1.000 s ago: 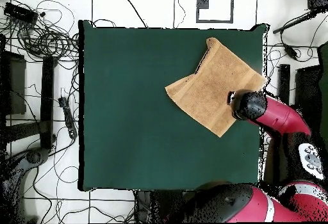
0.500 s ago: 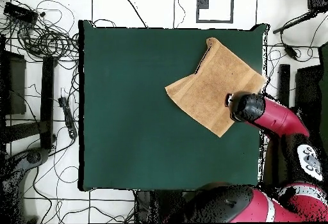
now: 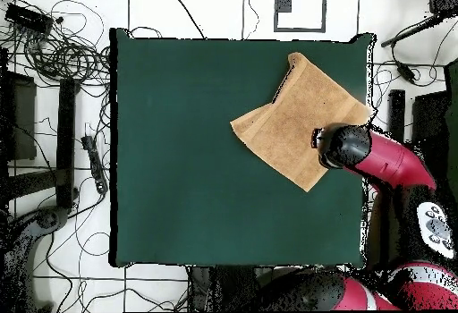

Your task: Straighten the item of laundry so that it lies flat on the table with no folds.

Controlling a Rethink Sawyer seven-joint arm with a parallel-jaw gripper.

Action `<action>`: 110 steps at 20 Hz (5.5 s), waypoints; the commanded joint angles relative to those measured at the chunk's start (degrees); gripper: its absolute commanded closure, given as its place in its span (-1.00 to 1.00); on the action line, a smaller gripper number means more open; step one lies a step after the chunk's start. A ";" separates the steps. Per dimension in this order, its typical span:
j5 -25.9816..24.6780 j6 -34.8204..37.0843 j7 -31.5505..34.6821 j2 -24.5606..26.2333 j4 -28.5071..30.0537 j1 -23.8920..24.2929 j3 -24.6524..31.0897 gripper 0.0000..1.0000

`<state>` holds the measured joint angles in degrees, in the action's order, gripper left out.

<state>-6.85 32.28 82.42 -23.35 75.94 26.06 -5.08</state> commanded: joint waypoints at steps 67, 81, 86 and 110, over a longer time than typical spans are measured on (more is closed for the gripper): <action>3.48 1.30 12.03 0.93 11.08 -6.76 4.43 -1.00; 3.45 7.79 9.14 6.42 -1.64 -7.33 4.54 -1.00; 4.19 7.98 9.62 8.08 -4.39 -7.15 4.85 -1.00; 4.29 3.38 13.42 6.67 -1.62 -9.87 3.03 -1.00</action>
<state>-5.50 37.28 82.42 -16.15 69.59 18.53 -5.17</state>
